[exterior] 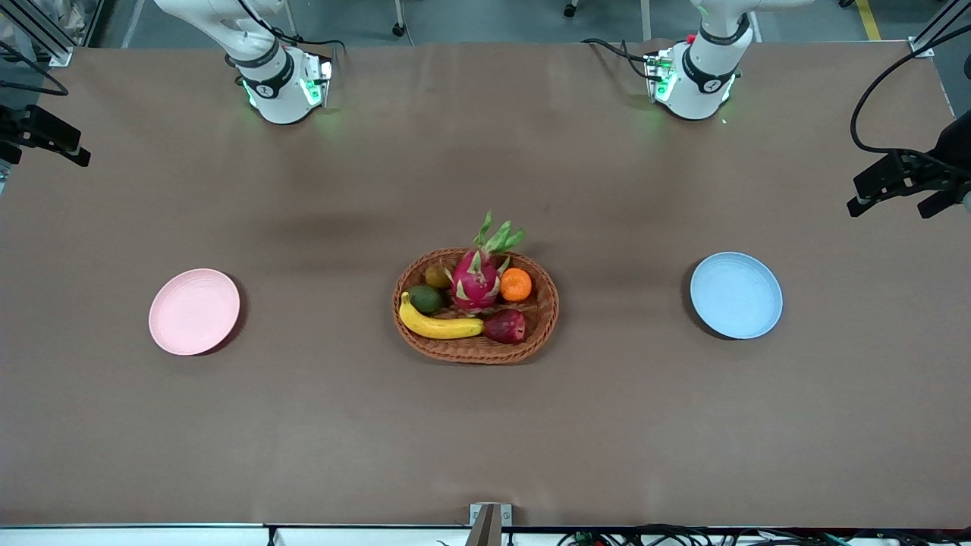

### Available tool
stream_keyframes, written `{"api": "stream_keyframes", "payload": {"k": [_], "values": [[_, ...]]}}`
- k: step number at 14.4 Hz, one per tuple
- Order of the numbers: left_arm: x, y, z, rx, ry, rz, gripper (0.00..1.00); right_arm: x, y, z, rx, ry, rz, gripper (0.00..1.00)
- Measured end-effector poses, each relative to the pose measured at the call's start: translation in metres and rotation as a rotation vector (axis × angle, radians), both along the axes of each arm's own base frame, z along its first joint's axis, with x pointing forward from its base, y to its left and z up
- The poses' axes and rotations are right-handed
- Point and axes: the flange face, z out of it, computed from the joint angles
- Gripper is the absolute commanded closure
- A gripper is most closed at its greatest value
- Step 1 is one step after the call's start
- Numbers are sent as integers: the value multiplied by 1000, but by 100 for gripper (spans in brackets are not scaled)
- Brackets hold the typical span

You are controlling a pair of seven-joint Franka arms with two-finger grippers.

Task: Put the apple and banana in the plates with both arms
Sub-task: 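Move both grippers from the plates toward the fruit basket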

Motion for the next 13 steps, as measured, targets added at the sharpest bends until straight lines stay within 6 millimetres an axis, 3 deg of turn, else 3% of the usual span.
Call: {"api": "stream_keyframes", "payload": {"k": [8,10,13], "values": [[1,-1,-6,0,19,-4,0,0,1,0,13,-2,12,0],[7,-9,-19,0,43,-18,0,0,0,0,13,-3,17,0],[24,-31,-54,3,98,-54,0,0,0,2,14,-5,28,0]]}}
